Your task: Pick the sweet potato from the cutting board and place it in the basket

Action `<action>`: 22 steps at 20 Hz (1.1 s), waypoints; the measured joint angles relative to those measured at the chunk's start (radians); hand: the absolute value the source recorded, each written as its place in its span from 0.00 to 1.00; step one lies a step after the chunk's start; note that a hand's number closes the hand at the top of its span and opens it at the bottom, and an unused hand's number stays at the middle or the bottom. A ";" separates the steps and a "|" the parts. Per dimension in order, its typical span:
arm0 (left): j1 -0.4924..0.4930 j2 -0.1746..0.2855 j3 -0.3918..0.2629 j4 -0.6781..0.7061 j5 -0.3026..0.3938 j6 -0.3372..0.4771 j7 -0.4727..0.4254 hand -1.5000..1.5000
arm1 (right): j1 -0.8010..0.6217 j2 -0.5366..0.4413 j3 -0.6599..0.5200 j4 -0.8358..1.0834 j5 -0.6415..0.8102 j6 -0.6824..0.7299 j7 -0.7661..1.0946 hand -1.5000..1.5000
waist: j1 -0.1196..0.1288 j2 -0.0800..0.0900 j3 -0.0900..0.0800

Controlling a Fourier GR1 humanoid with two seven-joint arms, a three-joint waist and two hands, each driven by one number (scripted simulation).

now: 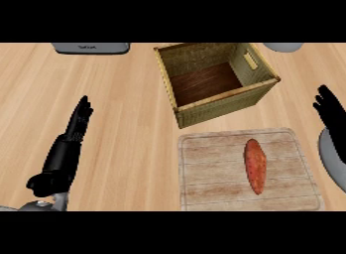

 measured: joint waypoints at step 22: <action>0.144 0.063 0.101 0.185 0.206 -0.139 0.278 0.50 | -0.267 0.069 0.353 -0.412 0.332 0.160 0.089 0.00 | -0.037 -0.010 -0.007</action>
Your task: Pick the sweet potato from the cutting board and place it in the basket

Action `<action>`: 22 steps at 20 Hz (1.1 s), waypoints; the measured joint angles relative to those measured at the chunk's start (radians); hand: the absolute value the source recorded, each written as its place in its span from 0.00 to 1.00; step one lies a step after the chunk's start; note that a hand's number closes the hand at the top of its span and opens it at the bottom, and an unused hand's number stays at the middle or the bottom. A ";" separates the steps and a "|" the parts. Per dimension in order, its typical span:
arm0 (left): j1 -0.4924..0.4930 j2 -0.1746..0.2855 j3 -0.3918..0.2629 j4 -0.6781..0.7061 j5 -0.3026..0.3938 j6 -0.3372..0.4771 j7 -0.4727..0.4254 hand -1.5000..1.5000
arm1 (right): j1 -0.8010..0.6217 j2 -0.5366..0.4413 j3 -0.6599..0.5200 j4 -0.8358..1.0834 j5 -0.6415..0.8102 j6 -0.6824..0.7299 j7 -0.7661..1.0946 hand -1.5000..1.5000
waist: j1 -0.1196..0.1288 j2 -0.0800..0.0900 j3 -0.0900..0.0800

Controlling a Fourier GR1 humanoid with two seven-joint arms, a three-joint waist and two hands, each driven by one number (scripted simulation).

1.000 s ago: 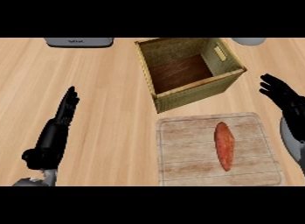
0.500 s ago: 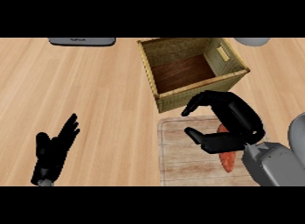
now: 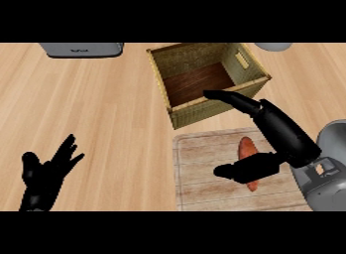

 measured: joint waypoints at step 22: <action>-0.018 -0.007 0.024 0.013 -0.005 -0.016 0.022 0.50 | -0.281 -0.642 -0.271 -0.026 -0.381 0.826 0.339 0.00 | 0.011 0.011 0.004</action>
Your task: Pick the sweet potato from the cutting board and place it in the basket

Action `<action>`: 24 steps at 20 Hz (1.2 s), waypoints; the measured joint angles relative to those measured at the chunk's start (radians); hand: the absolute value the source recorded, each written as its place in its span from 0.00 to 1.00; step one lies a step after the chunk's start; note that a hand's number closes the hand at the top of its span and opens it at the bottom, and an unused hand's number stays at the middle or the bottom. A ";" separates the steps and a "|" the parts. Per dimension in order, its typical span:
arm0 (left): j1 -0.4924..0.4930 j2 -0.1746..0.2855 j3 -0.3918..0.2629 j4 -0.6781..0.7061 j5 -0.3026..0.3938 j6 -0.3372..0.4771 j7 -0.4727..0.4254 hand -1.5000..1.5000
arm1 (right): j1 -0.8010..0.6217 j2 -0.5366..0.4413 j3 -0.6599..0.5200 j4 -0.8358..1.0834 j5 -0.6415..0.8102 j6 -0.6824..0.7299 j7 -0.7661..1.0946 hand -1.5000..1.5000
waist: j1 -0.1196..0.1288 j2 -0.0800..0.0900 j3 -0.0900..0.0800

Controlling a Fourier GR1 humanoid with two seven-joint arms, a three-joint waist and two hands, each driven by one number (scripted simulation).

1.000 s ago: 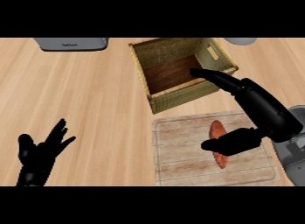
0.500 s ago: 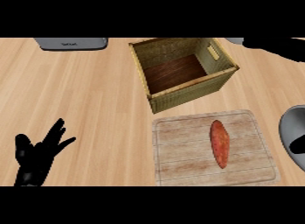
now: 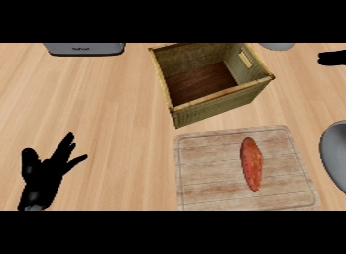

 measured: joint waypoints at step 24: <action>-0.005 -0.031 0.037 0.006 -0.034 -0.032 0.015 0.50 | 0.273 0.342 0.077 -0.095 0.432 -0.097 -0.074 0.00 | 0.009 0.002 0.003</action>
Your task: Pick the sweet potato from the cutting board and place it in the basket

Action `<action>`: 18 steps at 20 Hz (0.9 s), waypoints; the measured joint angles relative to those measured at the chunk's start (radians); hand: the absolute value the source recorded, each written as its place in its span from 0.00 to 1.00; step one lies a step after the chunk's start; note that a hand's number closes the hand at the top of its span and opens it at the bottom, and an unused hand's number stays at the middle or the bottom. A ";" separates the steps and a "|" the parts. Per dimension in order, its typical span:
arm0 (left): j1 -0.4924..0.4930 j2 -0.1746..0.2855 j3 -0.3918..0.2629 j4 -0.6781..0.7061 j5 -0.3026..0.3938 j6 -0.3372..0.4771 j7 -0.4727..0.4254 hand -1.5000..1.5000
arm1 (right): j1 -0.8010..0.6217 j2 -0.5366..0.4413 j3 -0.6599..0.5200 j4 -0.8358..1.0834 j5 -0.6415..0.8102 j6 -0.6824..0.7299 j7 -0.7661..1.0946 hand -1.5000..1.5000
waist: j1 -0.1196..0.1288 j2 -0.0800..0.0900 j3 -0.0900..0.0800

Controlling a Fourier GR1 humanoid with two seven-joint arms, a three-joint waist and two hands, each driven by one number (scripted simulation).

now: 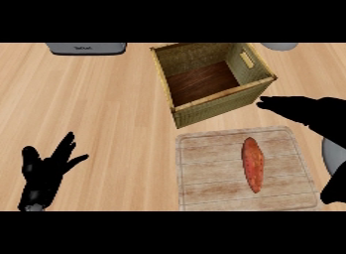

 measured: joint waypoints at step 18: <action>0.026 -0.035 0.013 -0.032 -0.049 -0.013 0.007 0.50 | 0.118 0.161 0.072 0.125 0.358 -0.084 -0.206 0.00 | 0.000 -0.001 0.001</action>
